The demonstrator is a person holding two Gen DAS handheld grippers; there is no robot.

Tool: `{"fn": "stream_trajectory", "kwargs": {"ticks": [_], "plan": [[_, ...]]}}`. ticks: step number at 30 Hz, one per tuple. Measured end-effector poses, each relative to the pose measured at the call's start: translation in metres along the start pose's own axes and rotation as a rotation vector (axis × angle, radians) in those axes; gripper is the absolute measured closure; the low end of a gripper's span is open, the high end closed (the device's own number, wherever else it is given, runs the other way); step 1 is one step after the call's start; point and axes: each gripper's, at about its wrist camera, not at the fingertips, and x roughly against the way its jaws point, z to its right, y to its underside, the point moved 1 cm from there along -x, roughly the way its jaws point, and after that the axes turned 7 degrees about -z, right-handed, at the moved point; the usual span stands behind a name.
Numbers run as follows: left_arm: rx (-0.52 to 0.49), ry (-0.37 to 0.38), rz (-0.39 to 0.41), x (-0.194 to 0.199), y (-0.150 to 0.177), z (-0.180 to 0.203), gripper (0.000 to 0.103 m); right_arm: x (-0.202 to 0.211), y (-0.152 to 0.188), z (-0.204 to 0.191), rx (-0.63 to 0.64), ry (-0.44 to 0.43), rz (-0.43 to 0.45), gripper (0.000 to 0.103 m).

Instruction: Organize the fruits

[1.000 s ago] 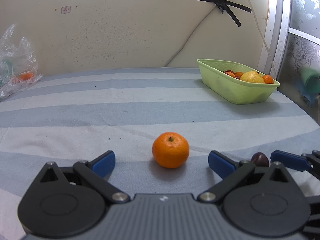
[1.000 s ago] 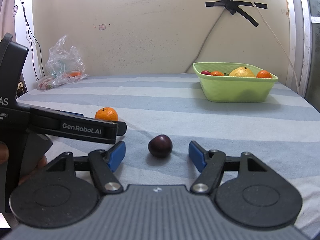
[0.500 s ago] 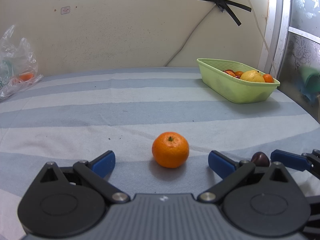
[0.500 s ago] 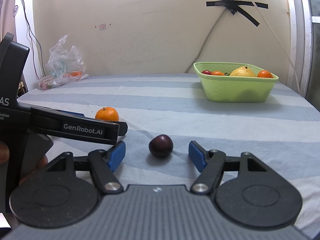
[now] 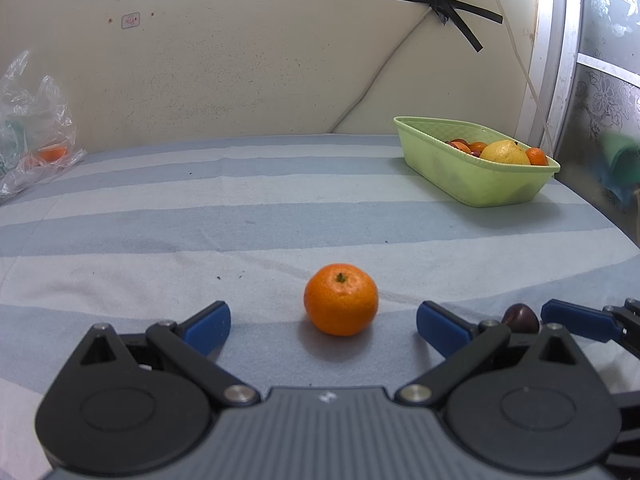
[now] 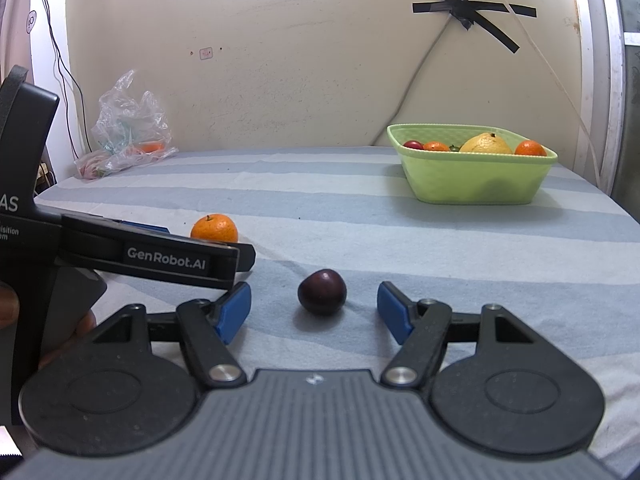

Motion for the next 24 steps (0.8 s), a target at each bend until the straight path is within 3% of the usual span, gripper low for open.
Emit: {"fn": "stream_trajectory", "kwargs": {"ticks": [24], "plan": [[-0.001,-0.001,0.000,0.0000,0.0000,-0.0001,0.000,0.0017,-0.0006,0.0011,0.002,-0.001,0.001,0.031]]}}
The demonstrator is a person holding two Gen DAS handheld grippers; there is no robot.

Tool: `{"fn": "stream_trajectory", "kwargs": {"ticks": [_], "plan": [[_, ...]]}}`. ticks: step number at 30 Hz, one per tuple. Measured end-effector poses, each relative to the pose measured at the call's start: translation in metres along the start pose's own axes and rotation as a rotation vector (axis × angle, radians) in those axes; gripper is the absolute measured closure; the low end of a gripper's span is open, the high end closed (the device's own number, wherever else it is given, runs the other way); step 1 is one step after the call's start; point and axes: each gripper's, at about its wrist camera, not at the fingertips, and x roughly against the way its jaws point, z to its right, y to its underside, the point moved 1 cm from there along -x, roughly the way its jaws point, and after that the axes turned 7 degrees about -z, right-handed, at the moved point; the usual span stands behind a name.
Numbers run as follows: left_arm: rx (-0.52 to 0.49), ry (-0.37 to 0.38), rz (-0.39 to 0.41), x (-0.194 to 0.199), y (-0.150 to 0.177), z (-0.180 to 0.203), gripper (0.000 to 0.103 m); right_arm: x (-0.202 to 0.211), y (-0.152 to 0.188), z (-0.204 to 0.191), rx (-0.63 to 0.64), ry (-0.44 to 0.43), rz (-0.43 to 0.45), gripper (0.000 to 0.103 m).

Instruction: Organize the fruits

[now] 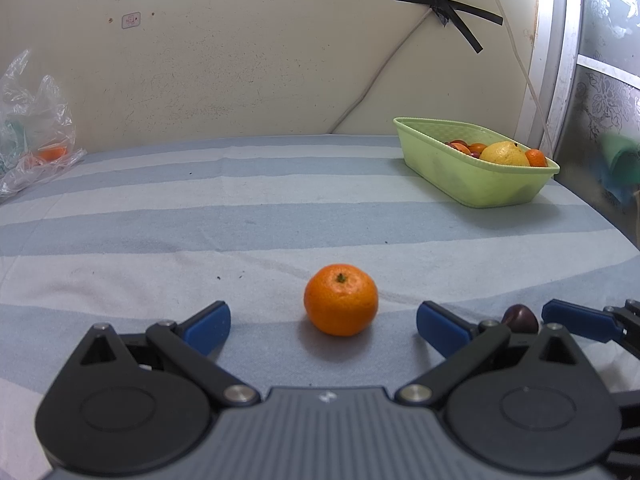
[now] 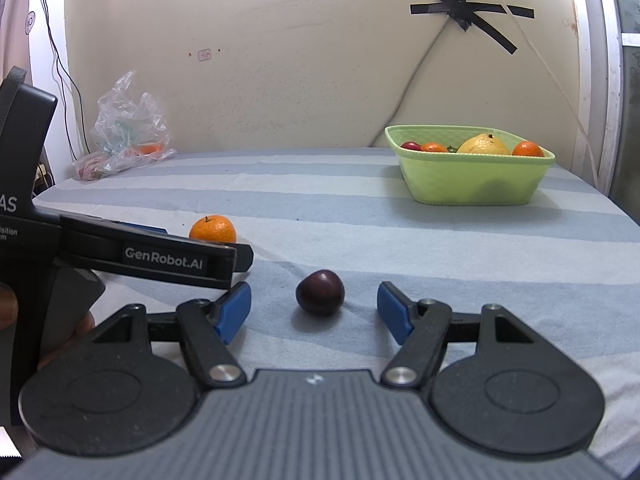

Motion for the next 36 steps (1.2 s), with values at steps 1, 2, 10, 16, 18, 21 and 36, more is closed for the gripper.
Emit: {"fn": "stream_trajectory", "kwargs": {"ticks": [1,2,10,16,18,21,36], "plan": [[0.000,0.000,0.000,0.0000,0.0000,-0.0001,0.000,0.0000,0.0001,0.0000,0.000,0.000,0.000,0.031],[0.000,0.000,0.000,0.0002,0.0002,-0.0007,0.000,0.0001,0.0000,-0.0002,0.000,0.000,0.000,0.031],[0.003,0.005,0.002,0.0005,0.0005,-0.0004,0.000,-0.0002,-0.0006,-0.0001,0.003,-0.003,0.001,0.031],[0.005,0.007,0.004,0.0010,0.0006,-0.0003,0.000,-0.0005,-0.0003,-0.0002,0.003,-0.003,-0.001,0.031],[0.005,0.006,0.004,0.0010,0.0006,-0.0003,0.000,-0.0011,-0.0005,0.0008,0.002,-0.005,-0.004,0.031],[0.007,0.006,0.005,0.0013,0.0002,-0.0007,0.000,-0.0015,-0.0007,0.0011,0.003,-0.005,-0.005,0.031],[0.000,-0.006,0.001,0.0006,-0.0008,0.0018,0.000,-0.0018,-0.0003,0.0006,0.003,-0.006,-0.007,0.031]]}}
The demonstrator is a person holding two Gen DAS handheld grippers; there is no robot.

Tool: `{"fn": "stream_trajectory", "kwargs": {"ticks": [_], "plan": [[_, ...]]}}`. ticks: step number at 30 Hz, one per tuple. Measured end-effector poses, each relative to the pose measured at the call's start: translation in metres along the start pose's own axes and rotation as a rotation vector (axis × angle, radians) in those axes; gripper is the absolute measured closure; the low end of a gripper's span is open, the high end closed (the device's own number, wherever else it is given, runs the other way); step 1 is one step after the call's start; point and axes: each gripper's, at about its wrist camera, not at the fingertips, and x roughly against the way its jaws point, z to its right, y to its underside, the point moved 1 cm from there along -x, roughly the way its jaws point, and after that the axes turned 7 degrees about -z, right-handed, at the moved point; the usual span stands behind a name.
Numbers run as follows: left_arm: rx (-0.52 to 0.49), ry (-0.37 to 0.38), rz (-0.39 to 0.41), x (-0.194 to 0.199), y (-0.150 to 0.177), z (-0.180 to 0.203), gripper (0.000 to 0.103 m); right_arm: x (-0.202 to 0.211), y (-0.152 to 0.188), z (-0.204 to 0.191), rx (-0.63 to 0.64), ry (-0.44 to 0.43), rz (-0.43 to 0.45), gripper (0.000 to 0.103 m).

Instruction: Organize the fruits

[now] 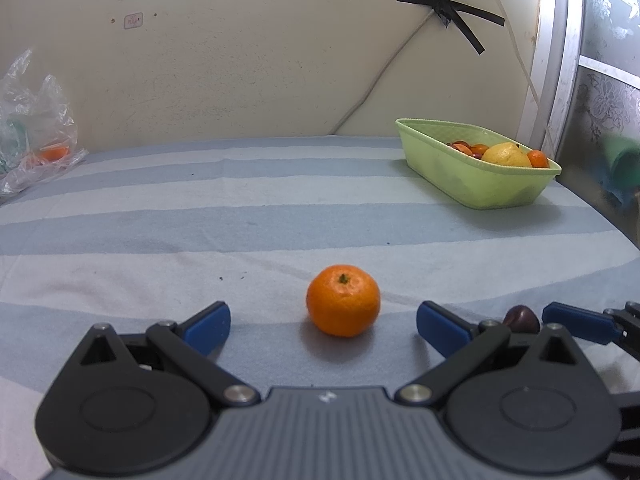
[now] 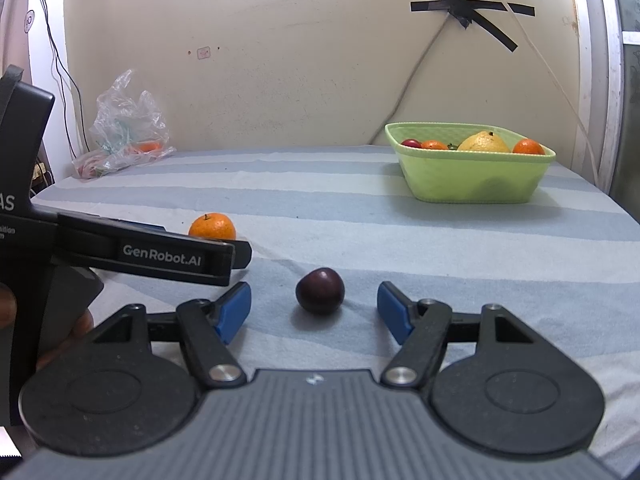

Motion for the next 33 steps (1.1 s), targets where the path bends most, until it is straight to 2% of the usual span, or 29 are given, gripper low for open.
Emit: {"fn": "stream_trajectory", "kwargs": {"ticks": [33], "plan": [[-0.002,0.000,-0.002,-0.0018,-0.0006,0.0008,0.000,-0.0036,-0.0004,0.0015,0.013,-0.008,-0.019,0.030]]}}
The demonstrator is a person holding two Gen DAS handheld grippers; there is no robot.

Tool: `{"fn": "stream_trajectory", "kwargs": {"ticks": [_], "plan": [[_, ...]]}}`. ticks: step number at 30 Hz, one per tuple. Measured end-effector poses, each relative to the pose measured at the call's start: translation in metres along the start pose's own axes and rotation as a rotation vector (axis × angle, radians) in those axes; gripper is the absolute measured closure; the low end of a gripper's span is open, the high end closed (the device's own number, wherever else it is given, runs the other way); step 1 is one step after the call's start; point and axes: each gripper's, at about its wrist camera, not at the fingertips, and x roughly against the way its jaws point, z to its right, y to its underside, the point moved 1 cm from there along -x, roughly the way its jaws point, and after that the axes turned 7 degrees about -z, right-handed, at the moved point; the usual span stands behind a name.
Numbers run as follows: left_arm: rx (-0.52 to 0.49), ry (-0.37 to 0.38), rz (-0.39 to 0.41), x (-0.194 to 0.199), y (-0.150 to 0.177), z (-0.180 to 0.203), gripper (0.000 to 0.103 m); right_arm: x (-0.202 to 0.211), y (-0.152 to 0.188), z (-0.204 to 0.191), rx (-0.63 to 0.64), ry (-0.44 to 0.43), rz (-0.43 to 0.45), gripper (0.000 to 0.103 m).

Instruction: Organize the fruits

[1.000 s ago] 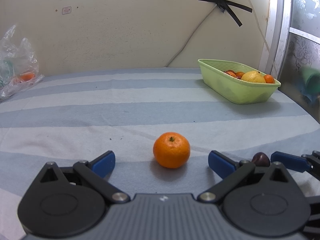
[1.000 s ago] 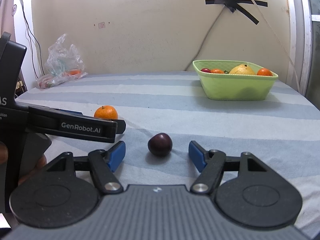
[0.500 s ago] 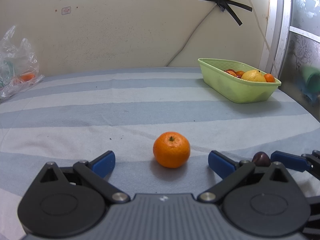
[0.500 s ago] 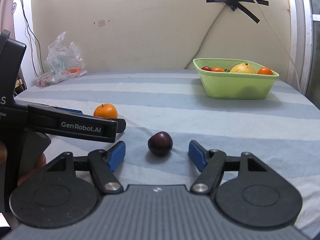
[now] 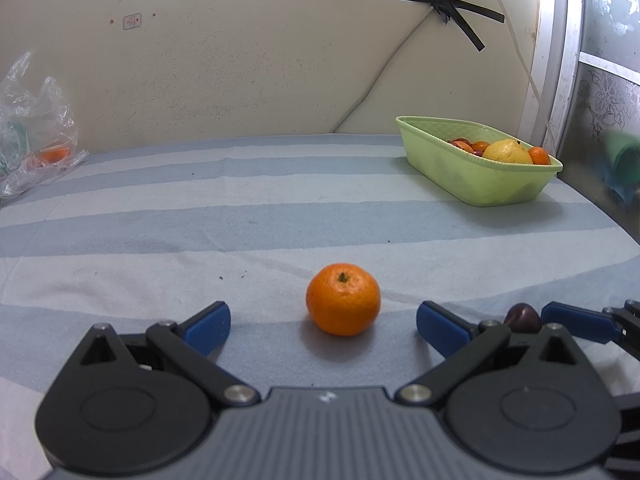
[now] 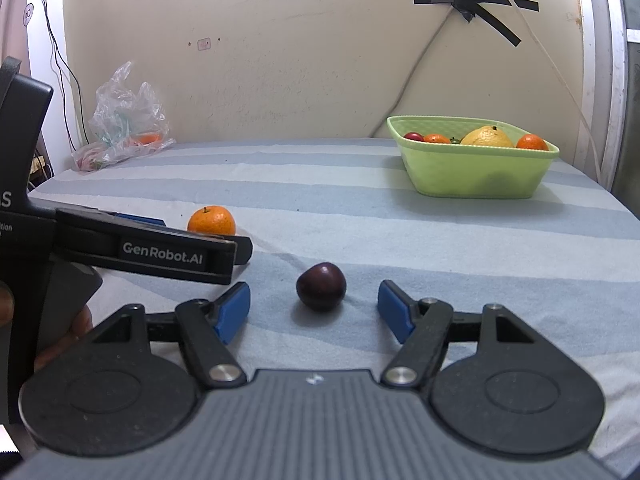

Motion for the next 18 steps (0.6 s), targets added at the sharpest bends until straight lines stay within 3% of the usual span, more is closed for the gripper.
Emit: {"fn": "stream_trajectory", "kwargs": {"ticks": [7,18], "plan": [[0.006,0.011,0.001,-0.001,0.001,-0.002,0.000,-0.001,0.000,0.000,0.017,-0.004,-0.012,0.027],[0.010,0.100,0.006,0.004,-0.002,-0.014,0.000,0.003,0.003,-0.003,0.069,0.031,-0.027,0.027]]}}
